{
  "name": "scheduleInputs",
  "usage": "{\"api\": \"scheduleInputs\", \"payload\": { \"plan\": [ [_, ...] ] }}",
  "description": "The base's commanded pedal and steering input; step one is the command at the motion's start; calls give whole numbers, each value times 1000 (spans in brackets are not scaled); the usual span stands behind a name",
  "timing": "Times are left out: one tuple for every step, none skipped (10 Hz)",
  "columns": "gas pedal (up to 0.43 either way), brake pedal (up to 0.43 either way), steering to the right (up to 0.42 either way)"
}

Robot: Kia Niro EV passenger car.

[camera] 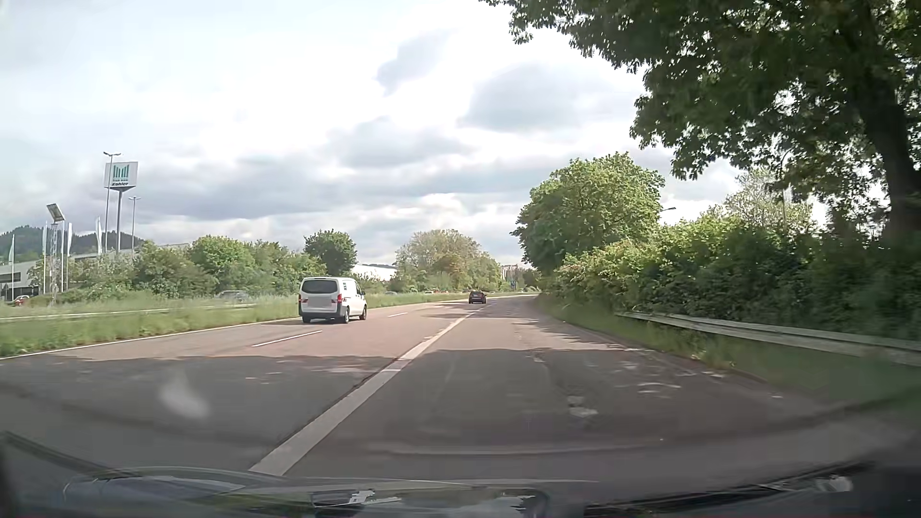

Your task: Follow the waypoints while adhering to traffic rules and regulations

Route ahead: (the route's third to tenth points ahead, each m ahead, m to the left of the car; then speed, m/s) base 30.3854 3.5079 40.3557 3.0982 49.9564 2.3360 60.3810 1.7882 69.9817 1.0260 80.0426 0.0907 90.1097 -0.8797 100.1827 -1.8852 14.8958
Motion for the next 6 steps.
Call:
{"api": "scheduleInputs", "payload": {
  "plan": [
    [260, 0, 13],
    [260, 0, 13],
    [260, 0, 12],
    [260, 0, 12],
    [260, 0, 12],
    [260, 0, 12]
  ]
}}
